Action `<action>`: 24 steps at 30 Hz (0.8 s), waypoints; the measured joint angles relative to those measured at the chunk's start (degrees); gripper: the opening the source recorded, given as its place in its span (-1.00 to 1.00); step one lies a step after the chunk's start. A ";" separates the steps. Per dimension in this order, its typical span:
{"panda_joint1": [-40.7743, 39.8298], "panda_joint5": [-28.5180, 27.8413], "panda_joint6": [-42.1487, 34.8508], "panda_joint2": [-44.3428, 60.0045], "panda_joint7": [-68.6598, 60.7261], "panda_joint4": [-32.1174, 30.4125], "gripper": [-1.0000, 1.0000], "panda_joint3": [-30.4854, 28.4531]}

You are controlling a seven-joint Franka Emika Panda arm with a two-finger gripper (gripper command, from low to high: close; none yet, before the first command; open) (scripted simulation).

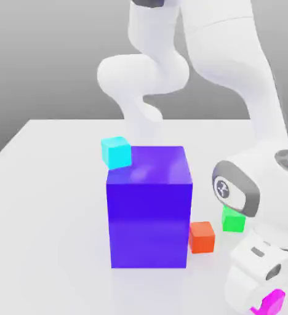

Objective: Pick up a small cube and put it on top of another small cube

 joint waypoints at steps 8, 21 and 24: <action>0.60 7.17 -5.31 -15.77 3.39 -10.28 -1.00 5.28; 11.28 24.25 -4.20 -42.55 18.06 -37.10 -1.00 11.60; 9.13 20.91 -1.91 -41.66 22.08 -38.75 -1.00 13.60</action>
